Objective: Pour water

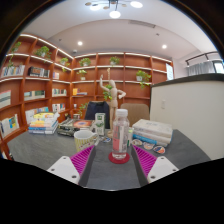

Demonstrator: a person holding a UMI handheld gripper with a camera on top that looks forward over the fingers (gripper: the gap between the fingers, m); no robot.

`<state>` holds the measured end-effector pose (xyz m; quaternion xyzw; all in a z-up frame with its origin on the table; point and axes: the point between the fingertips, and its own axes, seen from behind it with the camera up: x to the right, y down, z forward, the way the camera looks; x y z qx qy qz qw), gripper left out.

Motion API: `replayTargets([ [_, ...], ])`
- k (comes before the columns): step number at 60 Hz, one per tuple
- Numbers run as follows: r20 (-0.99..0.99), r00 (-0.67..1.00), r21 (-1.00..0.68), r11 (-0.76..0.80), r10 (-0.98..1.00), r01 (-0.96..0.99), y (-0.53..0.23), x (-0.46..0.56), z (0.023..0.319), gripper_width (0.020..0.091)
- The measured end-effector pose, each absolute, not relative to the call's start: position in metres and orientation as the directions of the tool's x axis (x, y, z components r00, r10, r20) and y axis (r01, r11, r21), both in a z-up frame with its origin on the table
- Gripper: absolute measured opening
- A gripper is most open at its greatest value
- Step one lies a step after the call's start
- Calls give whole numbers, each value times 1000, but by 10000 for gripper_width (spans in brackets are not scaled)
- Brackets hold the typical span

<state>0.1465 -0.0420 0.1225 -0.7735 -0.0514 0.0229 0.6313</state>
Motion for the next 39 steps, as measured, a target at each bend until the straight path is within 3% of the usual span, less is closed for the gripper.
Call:
replayTargets([
  [20, 59, 998, -996, -63, 11, 60, -105, 144, 182, 755],
  [39, 71, 997, -995, -64, 16, 72, -112, 131, 191, 755],
])
